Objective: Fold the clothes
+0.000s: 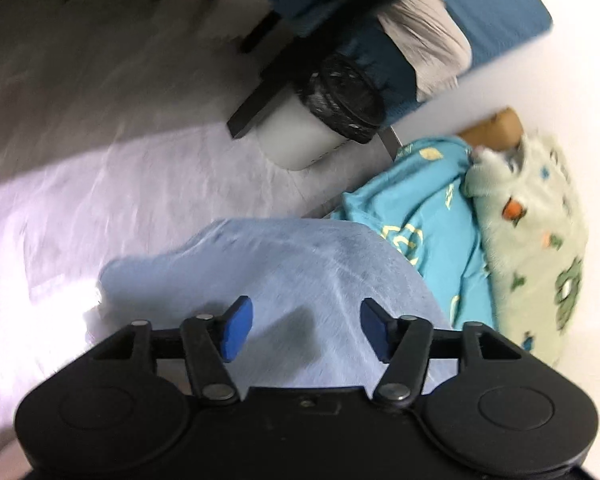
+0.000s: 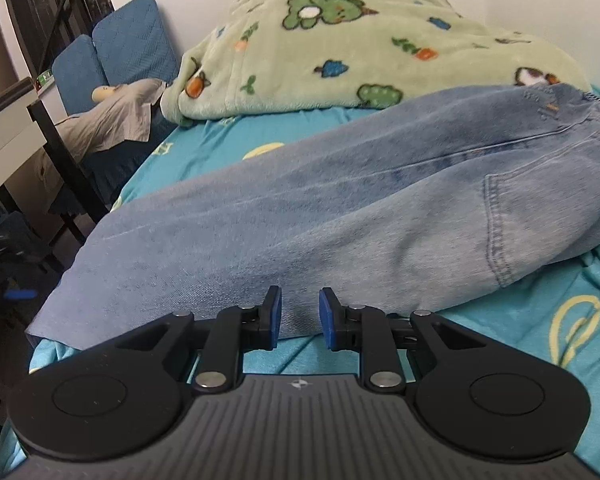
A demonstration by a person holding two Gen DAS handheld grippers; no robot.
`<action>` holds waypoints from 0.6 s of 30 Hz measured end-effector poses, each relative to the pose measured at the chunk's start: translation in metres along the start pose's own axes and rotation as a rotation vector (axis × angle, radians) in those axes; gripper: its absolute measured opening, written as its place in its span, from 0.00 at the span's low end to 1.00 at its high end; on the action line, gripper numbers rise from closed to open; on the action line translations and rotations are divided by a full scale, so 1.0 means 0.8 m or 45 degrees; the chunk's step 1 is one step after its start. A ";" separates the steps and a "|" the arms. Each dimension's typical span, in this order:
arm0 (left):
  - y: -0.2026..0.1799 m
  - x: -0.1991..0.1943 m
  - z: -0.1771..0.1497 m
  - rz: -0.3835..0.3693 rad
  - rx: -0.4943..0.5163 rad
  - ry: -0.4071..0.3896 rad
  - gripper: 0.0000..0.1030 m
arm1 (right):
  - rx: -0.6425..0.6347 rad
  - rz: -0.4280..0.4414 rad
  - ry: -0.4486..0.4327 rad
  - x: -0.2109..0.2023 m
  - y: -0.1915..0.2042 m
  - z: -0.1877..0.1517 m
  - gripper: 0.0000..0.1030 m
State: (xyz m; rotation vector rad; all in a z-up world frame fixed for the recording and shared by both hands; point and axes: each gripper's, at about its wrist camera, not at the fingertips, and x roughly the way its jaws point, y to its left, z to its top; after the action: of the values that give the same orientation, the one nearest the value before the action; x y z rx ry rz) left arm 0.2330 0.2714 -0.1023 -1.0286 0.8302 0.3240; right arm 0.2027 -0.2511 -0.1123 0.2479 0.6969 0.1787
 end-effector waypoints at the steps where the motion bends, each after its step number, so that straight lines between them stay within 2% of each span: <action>1: 0.013 -0.007 -0.003 0.012 -0.039 0.017 0.59 | 0.007 -0.001 -0.006 -0.002 -0.002 0.001 0.22; 7: 0.080 -0.008 -0.011 0.029 -0.387 0.147 0.59 | 0.055 0.002 -0.020 -0.009 -0.009 0.004 0.22; 9: 0.091 -0.002 -0.012 0.035 -0.462 0.176 0.59 | 0.049 0.005 -0.024 -0.010 -0.007 0.004 0.23; 13: 0.096 0.011 -0.012 0.087 -0.491 0.163 0.59 | 0.038 0.003 -0.015 -0.005 -0.004 0.004 0.26; 18: 0.111 0.033 -0.012 0.043 -0.547 0.116 0.60 | 0.039 -0.023 -0.015 0.002 -0.003 0.006 0.34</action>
State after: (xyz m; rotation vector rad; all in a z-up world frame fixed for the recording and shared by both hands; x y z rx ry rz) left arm 0.1927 0.3048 -0.1795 -1.4387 0.8804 0.5009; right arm 0.2069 -0.2539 -0.1103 0.2717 0.6901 0.1491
